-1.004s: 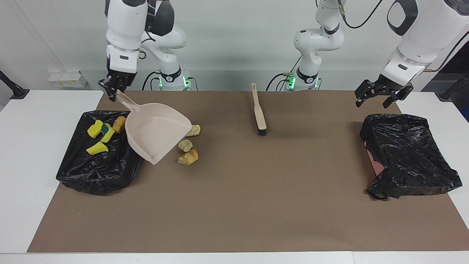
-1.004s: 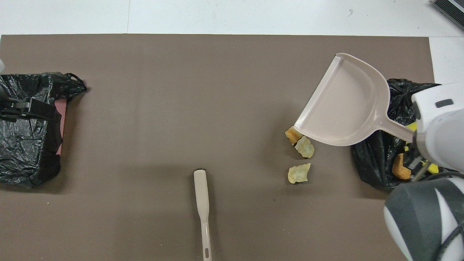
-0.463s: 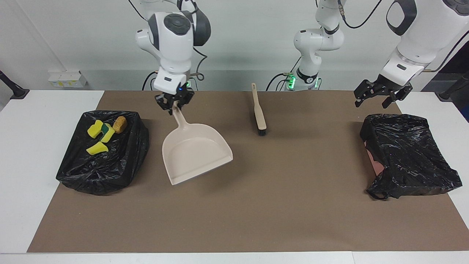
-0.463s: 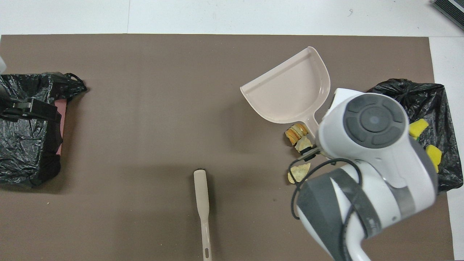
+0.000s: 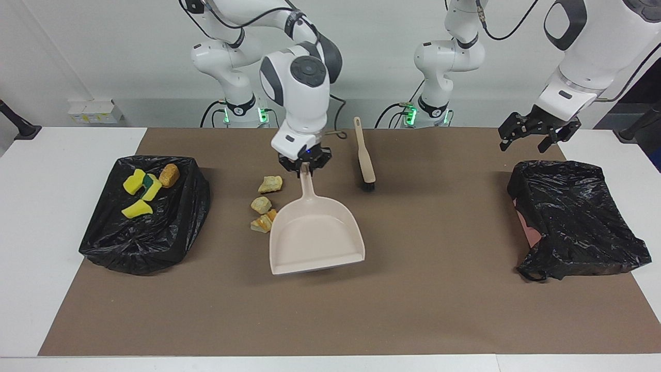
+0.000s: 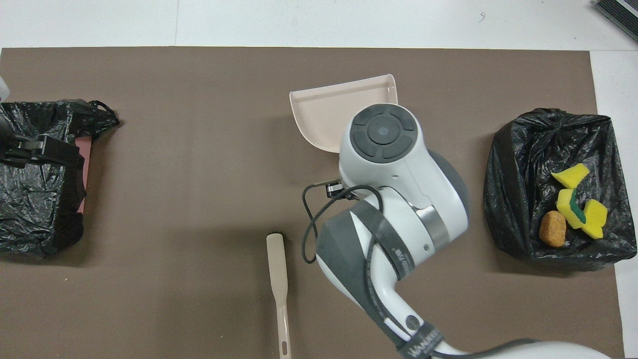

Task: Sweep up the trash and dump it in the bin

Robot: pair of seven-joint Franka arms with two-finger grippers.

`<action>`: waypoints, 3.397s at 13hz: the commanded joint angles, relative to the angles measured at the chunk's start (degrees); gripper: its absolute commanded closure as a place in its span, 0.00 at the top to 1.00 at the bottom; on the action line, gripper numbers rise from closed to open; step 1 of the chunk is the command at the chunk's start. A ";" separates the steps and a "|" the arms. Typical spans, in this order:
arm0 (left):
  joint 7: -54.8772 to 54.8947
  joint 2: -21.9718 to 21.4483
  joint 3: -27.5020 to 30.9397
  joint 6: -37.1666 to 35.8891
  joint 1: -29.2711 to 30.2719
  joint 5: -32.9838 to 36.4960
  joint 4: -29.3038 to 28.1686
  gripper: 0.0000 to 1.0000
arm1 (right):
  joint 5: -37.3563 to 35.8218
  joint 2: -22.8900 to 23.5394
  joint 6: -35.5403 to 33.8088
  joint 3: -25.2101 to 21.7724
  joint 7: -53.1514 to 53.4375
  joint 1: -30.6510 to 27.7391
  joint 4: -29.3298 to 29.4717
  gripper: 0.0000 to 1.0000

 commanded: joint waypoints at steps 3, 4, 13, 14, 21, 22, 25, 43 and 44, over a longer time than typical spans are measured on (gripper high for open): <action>0.45 -1.24 -0.03 0.23 -0.09 0.22 -1.51 1.00 | 1.02 20.45 2.26 -0.21 8.51 5.09 23.62 0.00; 0.37 -1.15 -0.03 0.23 -0.09 0.22 -1.51 1.00 | 1.10 21.16 4.45 -0.21 8.51 5.79 23.38 0.00; 0.46 -1.32 -0.11 0.31 -0.18 0.13 -1.78 1.00 | 5.94 22.67 11.25 -0.12 11.33 8.17 17.84 0.31; 0.54 -1.32 -0.20 0.31 -0.18 0.13 -1.78 1.00 | 5.77 22.23 10.29 -0.12 11.24 8.17 17.84 0.51; 0.54 -1.15 0.15 0.66 0.79 0.31 -1.43 1.00 | 6.38 9.76 7.20 2.16 11.84 8.17 6.17 1.00; 0.37 -1.15 0.15 0.84 0.62 0.31 -1.43 1.00 | 6.55 7.48 7.11 2.77 12.46 8.26 3.45 1.00; 0.81 -1.24 -0.20 2.59 -1.13 0.48 -2.30 1.00 | 7.08 -2.26 7.46 4.01 13.43 9.83 -8.58 1.00; -22.99 19.93 -0.20 29.57 -24.42 0.04 -6.79 1.00 | 14.82 -14.43 28.12 4.28 14.76 22.23 -40.08 0.54; -24.58 21.51 -0.20 30.36 -24.87 0.22 -5.66 1.00 | 14.82 -14.43 27.94 4.28 14.75 22.23 -40.00 0.23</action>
